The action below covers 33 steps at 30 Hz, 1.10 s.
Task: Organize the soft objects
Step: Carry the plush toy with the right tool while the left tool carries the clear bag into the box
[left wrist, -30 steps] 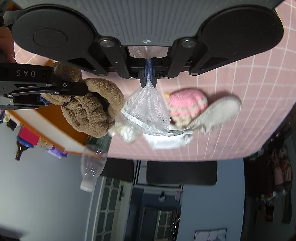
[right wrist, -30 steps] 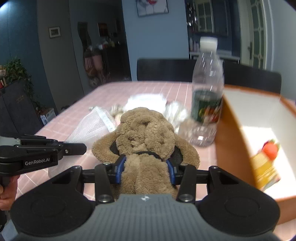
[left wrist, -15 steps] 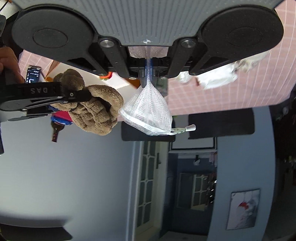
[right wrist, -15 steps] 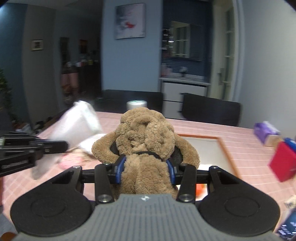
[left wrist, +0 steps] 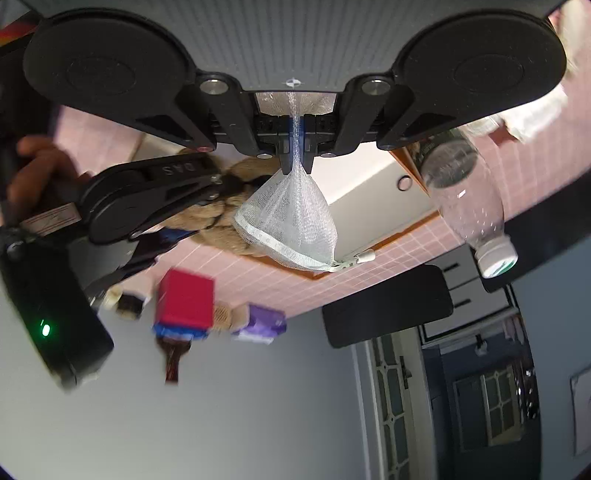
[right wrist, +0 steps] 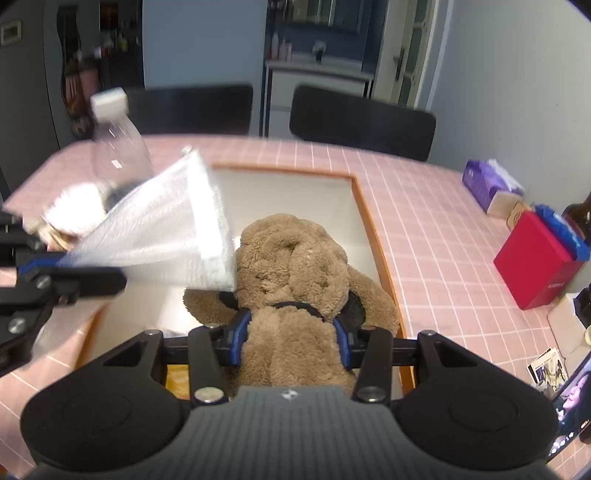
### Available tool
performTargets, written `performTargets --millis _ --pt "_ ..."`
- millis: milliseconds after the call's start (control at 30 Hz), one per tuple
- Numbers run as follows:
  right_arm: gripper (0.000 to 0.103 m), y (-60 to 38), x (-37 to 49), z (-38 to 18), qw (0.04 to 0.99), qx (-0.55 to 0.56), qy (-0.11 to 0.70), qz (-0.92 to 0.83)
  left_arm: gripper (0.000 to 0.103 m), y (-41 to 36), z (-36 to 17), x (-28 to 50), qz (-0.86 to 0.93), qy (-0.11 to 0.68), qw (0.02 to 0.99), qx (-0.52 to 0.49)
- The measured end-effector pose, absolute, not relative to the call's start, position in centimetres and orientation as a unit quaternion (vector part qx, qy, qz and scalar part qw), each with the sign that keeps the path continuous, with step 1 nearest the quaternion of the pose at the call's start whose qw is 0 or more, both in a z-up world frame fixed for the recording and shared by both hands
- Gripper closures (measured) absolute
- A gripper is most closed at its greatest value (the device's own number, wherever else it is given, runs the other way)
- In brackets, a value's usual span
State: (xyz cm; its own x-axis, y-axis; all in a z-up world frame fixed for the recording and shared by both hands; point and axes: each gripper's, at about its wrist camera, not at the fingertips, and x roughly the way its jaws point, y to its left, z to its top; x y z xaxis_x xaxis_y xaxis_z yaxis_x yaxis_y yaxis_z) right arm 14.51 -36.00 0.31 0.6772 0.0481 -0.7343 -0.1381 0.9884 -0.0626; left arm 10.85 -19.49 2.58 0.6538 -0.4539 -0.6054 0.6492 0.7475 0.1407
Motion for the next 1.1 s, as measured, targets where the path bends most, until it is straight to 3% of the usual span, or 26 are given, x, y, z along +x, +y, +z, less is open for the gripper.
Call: performTargets --millis 433,767,900,1100 --pt "0.055 -36.0 17.9 -3.7 0.885 -0.153 0.438 0.042 0.100 -25.1 -3.4 16.5 -0.266 0.365 0.829 0.331" --pt "0.051 -36.4 17.8 -3.9 0.887 -0.152 0.433 0.056 0.098 -26.6 -6.4 18.6 -0.207 0.363 0.808 0.415" --pt "0.049 -36.1 17.4 -3.9 0.888 -0.164 0.426 0.057 0.089 -27.2 -6.6 18.7 -0.204 0.365 0.795 0.439" --pt "0.048 -36.7 16.9 -3.3 0.893 -0.148 0.421 0.064 0.058 -27.2 -6.1 18.4 -0.204 0.349 0.803 0.438"
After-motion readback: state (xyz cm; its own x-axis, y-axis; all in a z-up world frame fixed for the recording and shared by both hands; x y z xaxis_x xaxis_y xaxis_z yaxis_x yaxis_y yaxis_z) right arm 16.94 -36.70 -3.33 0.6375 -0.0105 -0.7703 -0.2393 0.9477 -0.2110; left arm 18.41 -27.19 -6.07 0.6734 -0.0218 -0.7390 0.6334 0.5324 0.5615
